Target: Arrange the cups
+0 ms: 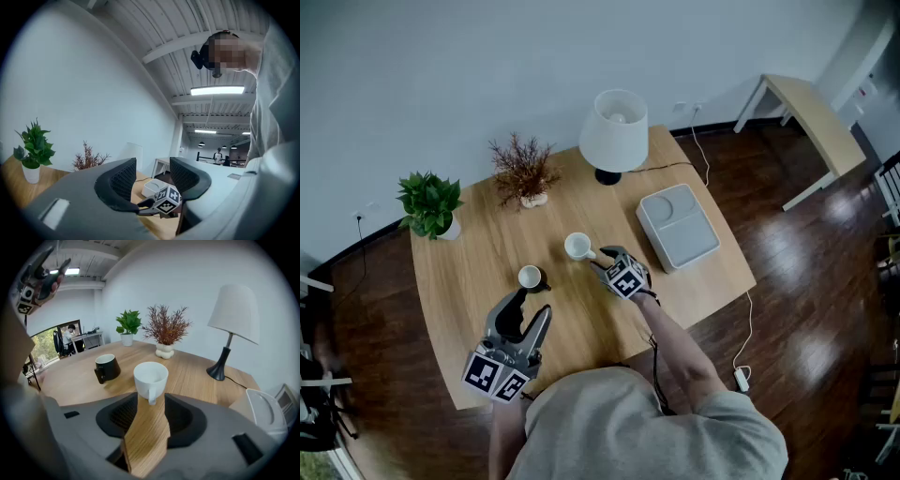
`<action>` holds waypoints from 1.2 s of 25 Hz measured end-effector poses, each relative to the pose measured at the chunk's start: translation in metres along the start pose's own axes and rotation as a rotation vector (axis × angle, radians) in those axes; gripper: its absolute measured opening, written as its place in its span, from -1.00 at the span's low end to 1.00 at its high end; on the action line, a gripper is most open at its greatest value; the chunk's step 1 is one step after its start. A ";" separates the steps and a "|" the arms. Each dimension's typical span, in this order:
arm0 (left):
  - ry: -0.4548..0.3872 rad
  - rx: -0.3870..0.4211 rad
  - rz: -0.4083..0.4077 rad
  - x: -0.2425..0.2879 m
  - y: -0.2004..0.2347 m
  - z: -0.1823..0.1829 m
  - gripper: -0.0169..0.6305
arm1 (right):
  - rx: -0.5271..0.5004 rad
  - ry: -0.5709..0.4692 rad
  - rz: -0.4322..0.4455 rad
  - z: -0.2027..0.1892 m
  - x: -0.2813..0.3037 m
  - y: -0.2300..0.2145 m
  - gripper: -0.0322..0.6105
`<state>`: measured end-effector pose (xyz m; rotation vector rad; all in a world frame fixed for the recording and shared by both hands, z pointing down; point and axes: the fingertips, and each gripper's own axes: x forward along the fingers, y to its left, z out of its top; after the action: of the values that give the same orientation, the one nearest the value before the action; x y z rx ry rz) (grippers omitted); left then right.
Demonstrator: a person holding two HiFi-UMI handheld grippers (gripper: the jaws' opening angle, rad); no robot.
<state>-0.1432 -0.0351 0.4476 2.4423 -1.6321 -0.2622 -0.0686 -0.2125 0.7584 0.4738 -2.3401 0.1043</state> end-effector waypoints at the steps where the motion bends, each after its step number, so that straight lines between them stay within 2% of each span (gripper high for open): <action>1: 0.002 0.001 -0.006 0.002 -0.004 -0.001 -0.28 | -0.022 0.024 0.010 -0.002 0.005 -0.001 -0.33; 6: 0.011 -0.003 -0.028 0.008 -0.020 -0.008 -0.28 | -0.156 0.138 0.047 -0.009 0.027 0.001 -0.51; 7: 0.013 -0.003 -0.033 0.009 -0.022 -0.009 -0.28 | -0.180 0.152 0.043 -0.008 0.030 0.002 -0.63; 9: 0.014 -0.001 -0.044 0.010 -0.027 -0.009 -0.28 | -0.193 0.162 0.035 -0.005 0.030 0.002 -0.66; 14: 0.021 0.001 -0.073 0.014 -0.037 -0.010 -0.28 | -0.105 0.113 0.015 -0.001 0.023 -0.003 -0.69; 18: 0.029 -0.006 -0.093 0.016 -0.042 -0.014 -0.28 | 0.053 0.018 -0.035 0.002 -0.004 -0.024 -0.69; 21: 0.034 -0.009 -0.110 0.019 -0.046 -0.014 -0.28 | 0.152 -0.107 -0.137 0.015 -0.046 -0.075 -0.69; 24: 0.036 -0.014 -0.122 0.023 -0.048 -0.015 -0.28 | 0.223 -0.210 -0.294 0.018 -0.102 -0.154 -0.69; 27: 0.039 -0.019 -0.129 0.022 -0.051 -0.017 -0.28 | 0.305 -0.219 -0.456 -0.003 -0.154 -0.232 -0.69; 30: 0.042 -0.021 -0.133 0.021 -0.053 -0.017 -0.28 | 0.381 -0.168 -0.564 -0.040 -0.179 -0.288 -0.69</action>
<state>-0.0841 -0.0337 0.4501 2.5260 -1.4456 -0.2445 0.1817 -0.4172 0.6478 1.3542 -2.2563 0.2498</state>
